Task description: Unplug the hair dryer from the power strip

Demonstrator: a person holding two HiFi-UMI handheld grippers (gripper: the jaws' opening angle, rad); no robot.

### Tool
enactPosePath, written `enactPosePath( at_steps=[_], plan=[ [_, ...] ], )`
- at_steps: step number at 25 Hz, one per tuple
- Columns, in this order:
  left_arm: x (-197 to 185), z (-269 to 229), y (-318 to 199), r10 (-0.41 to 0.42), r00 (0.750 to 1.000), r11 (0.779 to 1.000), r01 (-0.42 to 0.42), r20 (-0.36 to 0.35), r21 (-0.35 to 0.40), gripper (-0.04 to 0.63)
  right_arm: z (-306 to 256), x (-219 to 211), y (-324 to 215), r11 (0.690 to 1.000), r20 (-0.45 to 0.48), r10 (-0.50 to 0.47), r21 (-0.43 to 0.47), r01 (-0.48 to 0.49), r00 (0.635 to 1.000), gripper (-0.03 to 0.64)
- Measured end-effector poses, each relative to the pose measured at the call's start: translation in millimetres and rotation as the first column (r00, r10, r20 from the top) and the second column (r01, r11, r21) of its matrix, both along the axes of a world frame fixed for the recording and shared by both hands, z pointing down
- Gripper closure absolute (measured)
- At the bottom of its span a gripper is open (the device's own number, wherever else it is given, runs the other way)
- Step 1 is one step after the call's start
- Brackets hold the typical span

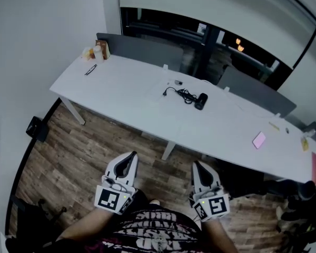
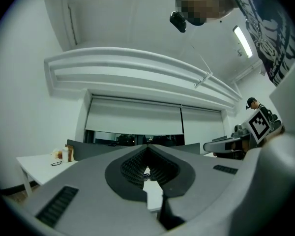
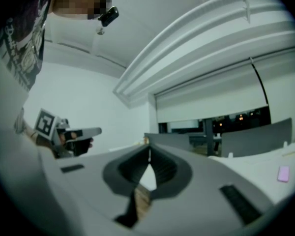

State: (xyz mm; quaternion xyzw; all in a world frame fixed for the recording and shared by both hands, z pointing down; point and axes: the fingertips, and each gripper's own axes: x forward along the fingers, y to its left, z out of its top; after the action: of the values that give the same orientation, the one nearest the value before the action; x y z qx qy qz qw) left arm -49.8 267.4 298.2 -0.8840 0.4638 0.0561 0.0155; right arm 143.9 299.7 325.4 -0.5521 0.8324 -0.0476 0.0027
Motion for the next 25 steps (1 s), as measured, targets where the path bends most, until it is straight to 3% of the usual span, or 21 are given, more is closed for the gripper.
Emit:
enactPosePath(
  at_steps=[11,18,25],
  plan=[
    [10,24,-6,0.047,0.999,0.993,-0.044,0.024,-0.106,0.569,27,-3,-12,0.998,0.005,0.024,-0.058,-0.024,1.000,0.584],
    [14,41,-21,0.064,0.998,0.987,-0.060,0.021,-0.146,0.569,40,-12,-16,0.996,-0.009,0.011,-0.090,-0.012,1.000,0.584],
    [24,43,-36,0.079,0.997,0.986,-0.076,0.020,-0.150,0.569,50,5,-25,0.991,-0.010,0.061,-0.117,-0.062,0.998,0.584]
  ],
)
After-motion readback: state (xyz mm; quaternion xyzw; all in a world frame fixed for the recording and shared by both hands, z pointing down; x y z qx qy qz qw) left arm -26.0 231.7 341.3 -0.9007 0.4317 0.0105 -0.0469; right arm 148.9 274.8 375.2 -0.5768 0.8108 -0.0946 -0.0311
